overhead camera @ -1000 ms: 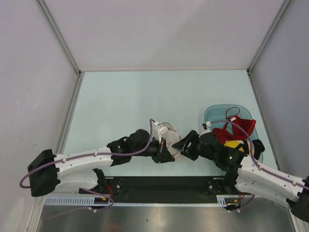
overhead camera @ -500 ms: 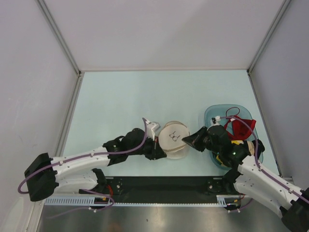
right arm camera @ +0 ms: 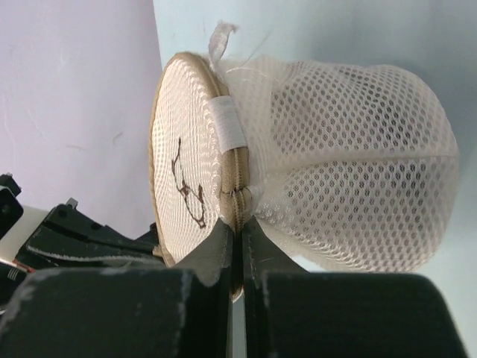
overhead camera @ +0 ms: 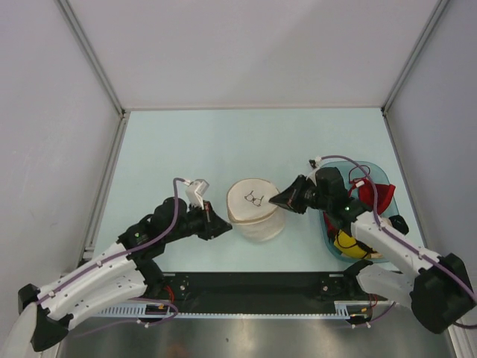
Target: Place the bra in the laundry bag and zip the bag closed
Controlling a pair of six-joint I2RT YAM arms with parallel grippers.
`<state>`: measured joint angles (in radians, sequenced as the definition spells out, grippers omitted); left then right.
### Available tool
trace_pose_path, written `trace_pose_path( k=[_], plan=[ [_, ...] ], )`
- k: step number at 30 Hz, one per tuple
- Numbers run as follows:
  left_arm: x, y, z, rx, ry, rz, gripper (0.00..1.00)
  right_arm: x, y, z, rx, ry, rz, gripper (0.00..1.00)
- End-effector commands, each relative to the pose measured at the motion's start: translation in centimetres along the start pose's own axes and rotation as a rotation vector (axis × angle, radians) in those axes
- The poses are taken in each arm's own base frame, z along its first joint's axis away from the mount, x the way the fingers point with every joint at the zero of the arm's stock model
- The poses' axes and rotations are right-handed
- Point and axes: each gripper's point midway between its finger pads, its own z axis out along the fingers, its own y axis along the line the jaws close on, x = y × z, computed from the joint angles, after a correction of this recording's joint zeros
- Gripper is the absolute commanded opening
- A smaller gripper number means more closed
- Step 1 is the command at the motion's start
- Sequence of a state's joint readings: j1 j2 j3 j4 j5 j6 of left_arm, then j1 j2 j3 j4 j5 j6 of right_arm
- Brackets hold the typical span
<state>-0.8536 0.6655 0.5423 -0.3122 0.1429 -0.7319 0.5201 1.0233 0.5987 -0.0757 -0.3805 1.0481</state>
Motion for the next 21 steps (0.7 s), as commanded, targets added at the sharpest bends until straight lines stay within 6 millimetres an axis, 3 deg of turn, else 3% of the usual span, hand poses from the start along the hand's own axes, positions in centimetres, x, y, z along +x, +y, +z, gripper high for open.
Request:
trace_pose_path(
  k=[1, 2, 5, 6, 8, 9, 10, 11, 12, 15, 17, 18, 21],
  plan=[
    [1.8, -1.0, 0.4, 0.056, 0.115, 0.010, 0.00, -3.6, 0.6, 1.6, 0.012, -0.069, -0.104, 0.00],
    [1.9, -1.4, 0.7, 0.068, 0.120, -0.003, 0.00, -3.3, -0.4, 2.2, 0.049, -0.042, -0.092, 0.00],
    [2.2, -2.9, 2.2, 0.111, 0.133, -0.006, 0.00, -2.6, -1.8, 2.5, 0.098, 0.000, -0.091, 0.22],
    [2.5, -3.5, 2.5, 0.121, 0.143, 0.001, 0.00, -2.3, -2.0, 2.4, 0.108, 0.008, -0.096, 0.40],
    [2.2, -4.6, 3.4, 0.148, 0.135, -0.007, 0.00, -1.0, -3.2, 1.7, 0.157, 0.037, -0.103, 0.53],
    [2.4, -5.2, 3.6, 0.164, 0.141, -0.007, 0.00, -0.6, -3.0, 1.0, 0.167, 0.015, -0.130, 0.65],
    [2.3, -5.6, 3.9, 0.176, 0.141, -0.009, 0.00, -0.1, -3.2, 0.5, 0.186, 0.007, -0.145, 0.70],
    [2.4, -5.9, 4.5, 0.183, 0.149, -0.012, 0.00, 0.3, -4.6, -0.2, 0.251, -0.006, -0.138, 0.75],
    [2.7, -6.1, 4.7, 0.186, 0.162, -0.008, 0.00, 0.8, -3.8, -1.2, 0.230, -0.020, -0.160, 0.82],
    [3.2, -6.9, 5.5, 0.200, 0.186, 0.009, 0.00, 2.0, -4.6, -3.5, 0.247, -0.053, -0.136, 0.90],
    [3.5, -7.2, 5.8, 0.203, 0.199, 0.009, 0.00, 3.2, -4.4, -4.1, 0.210, -0.049, -0.072, 0.92],
    [3.9, -7.3, 6.0, 0.201, 0.216, 0.012, 0.00, 4.1, -5.3, -4.1, 0.203, -0.036, -0.039, 0.96],
    [3.9, -8.4, 6.2, 0.235, 0.205, 0.020, 0.00, 5.0, -4.0, -4.7, 0.105, -0.049, 0.031, 1.00]
  ],
)
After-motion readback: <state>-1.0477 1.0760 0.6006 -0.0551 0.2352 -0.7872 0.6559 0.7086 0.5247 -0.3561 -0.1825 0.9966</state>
